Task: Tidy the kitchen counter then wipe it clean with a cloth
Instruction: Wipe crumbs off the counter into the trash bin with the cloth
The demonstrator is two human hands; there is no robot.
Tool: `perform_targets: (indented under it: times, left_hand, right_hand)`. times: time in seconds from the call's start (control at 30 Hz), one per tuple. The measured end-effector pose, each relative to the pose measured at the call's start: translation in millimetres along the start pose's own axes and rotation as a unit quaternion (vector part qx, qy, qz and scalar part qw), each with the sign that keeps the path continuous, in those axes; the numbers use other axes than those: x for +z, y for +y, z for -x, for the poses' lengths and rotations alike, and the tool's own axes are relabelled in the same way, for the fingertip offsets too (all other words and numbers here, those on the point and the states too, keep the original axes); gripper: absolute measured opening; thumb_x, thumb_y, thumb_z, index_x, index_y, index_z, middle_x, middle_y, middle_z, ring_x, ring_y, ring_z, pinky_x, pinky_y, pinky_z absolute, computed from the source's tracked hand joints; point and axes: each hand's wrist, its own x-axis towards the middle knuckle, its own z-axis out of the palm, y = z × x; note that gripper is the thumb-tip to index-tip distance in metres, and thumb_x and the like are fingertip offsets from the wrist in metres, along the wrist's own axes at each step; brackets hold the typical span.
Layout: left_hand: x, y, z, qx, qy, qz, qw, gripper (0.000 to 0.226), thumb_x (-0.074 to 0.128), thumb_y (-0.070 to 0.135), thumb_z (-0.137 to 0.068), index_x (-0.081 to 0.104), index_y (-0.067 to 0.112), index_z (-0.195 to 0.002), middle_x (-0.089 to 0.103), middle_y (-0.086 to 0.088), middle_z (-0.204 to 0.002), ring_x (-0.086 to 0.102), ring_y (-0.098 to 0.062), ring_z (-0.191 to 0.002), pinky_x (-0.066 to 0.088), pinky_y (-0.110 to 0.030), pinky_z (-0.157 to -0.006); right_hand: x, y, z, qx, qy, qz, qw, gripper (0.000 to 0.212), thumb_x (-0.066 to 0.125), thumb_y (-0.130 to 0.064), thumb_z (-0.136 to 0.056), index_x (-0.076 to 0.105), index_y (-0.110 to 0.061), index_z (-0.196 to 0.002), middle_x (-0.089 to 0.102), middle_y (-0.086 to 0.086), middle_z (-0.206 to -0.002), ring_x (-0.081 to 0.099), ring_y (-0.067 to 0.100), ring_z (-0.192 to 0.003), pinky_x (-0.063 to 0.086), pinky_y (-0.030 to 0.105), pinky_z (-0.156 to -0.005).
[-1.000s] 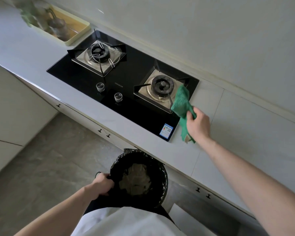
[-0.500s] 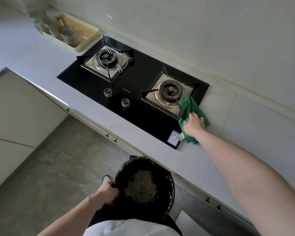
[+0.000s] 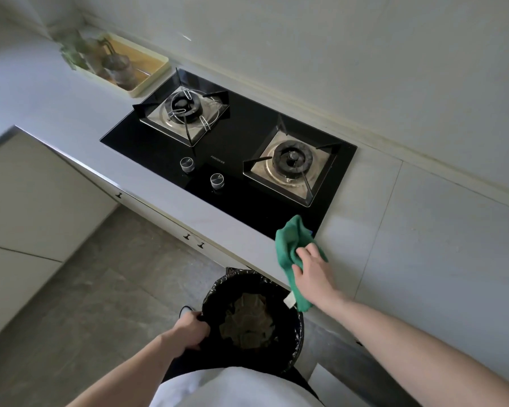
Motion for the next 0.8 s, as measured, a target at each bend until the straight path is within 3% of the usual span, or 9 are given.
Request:
perform_targets:
  times: [0.1, 0.2, 0.27, 0.37, 0.47, 0.63, 0.8]
  left_hand:
    - [2, 2, 6, 0.011, -0.005, -0.005, 1.0, 0.027, 0.053, 0.001, -0.072, 0.07, 0.005, -0.092, 0.066, -0.014, -0.074, 0.066, -0.027, -0.059, 0.061, -0.042, -0.055]
    - [5, 5, 14, 0.021, -0.004, -0.001, 1.0, 0.022, 0.054, -0.002, -0.075, 0.071, 0.007, -0.086, 0.064, -0.012, -0.069, 0.063, -0.025, -0.056, 0.059, -0.034, -0.05]
    - [7, 7, 18, 0.03, -0.003, 0.002, 1.0, 0.021, 0.054, -0.004, -0.077, 0.069, 0.01, -0.08, 0.063, -0.011, -0.067, 0.061, -0.023, -0.053, 0.055, -0.03, -0.045]
    - [8, 6, 20, 0.031, 0.0, -0.002, 1.0, 0.022, 0.053, -0.003, -0.077, 0.068, 0.013, -0.077, 0.063, -0.011, -0.071, 0.062, -0.024, -0.055, 0.054, -0.028, -0.044]
    - [8, 1, 19, 0.028, 0.003, -0.004, 1.0, 0.023, 0.053, -0.001, -0.075, 0.071, 0.013, -0.079, 0.066, -0.013, -0.077, 0.066, -0.026, -0.055, 0.056, -0.03, -0.046]
    - [7, -5, 17, 0.021, -0.005, 0.001, 1.0, 0.033, 0.053, 0.004, -0.068, 0.076, 0.015, -0.088, 0.071, -0.017, -0.09, 0.071, -0.027, -0.057, 0.057, -0.031, -0.047]
    - [7, -2, 25, 0.019, -0.014, 0.006, 1.0, 0.033, 0.051, 0.001, -0.069, 0.077, 0.014, -0.085, 0.07, -0.016, -0.081, 0.07, -0.029, -0.059, 0.056, -0.03, -0.048]
  right_hand:
    - [27, -20, 43, -0.041, -0.062, -0.039, 0.996, 0.023, 0.055, -0.022, -0.099, 0.06, -0.015, -0.121, 0.049, -0.003, -0.113, 0.06, 0.019, -0.089, 0.049, 0.031, -0.079]
    - [55, -30, 77, -0.078, -0.123, -0.046, 0.988, 0.028, 0.056, -0.018, -0.1, 0.064, -0.016, -0.127, 0.056, -0.005, -0.115, 0.06, 0.016, -0.102, 0.049, 0.028, -0.089]
    - [68, -26, 91, -0.056, -0.134, -0.071, 0.987, 0.029, 0.057, -0.016, -0.1, 0.066, -0.019, -0.127, 0.055, -0.013, -0.109, 0.055, 0.006, -0.097, 0.043, 0.019, -0.086]
    - [64, -20, 98, -0.01, -0.126, -0.112, 0.986, 0.025, 0.058, -0.015, -0.098, 0.069, -0.021, -0.121, 0.056, -0.016, -0.102, 0.057, 0.002, -0.09, 0.048, 0.022, -0.082]
    - [37, -24, 92, -0.006, -0.08, -0.166, 0.983, 0.027, 0.062, -0.015, -0.097, 0.068, -0.016, -0.123, 0.062, -0.012, -0.108, 0.059, 0.003, -0.099, 0.047, 0.018, -0.09]
    - [-42, -34, 59, -0.033, 0.037, -0.226, 0.973, 0.016, 0.065, -0.006, -0.094, 0.073, -0.011, -0.107, 0.065, -0.003, -0.097, 0.06, 0.004, -0.088, 0.043, 0.01, -0.076]
    - [-113, -20, 28, -0.067, 0.169, -0.142, 0.973, 0.017, 0.062, -0.009, -0.094, 0.07, -0.007, -0.109, 0.065, 0.002, -0.1, 0.06, 0.014, -0.089, 0.047, 0.024, -0.082]
